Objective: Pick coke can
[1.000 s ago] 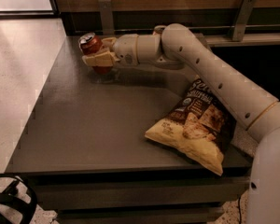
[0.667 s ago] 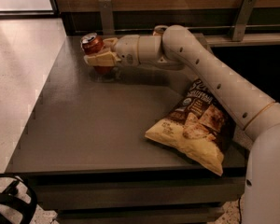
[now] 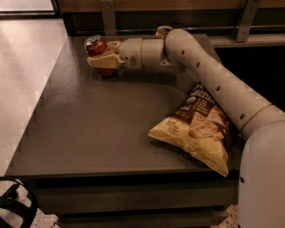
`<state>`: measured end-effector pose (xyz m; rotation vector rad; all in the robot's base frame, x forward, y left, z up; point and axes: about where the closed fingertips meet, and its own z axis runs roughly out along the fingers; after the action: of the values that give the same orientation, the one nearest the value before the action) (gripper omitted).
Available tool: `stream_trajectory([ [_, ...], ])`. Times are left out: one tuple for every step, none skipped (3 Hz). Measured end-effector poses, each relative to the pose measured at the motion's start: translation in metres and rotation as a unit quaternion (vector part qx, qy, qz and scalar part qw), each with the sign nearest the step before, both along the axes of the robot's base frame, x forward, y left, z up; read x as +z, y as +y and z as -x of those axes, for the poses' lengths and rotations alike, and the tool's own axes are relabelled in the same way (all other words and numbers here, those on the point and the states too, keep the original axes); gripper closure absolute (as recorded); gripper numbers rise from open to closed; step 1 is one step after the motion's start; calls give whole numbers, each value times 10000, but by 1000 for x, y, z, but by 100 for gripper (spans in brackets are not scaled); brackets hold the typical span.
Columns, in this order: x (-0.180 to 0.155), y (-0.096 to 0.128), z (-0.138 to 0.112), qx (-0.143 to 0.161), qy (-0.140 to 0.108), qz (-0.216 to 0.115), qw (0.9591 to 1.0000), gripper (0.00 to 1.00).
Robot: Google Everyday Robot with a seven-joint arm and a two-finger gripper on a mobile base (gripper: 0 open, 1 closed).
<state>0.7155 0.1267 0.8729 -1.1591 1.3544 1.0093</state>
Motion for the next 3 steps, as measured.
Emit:
stream_trajectory([
  [0, 3, 1, 24, 1, -2, 10000, 83],
  [0, 6, 2, 49, 5, -4, 10000, 59],
  [0, 9, 3, 75, 8, -6, 10000, 36],
])
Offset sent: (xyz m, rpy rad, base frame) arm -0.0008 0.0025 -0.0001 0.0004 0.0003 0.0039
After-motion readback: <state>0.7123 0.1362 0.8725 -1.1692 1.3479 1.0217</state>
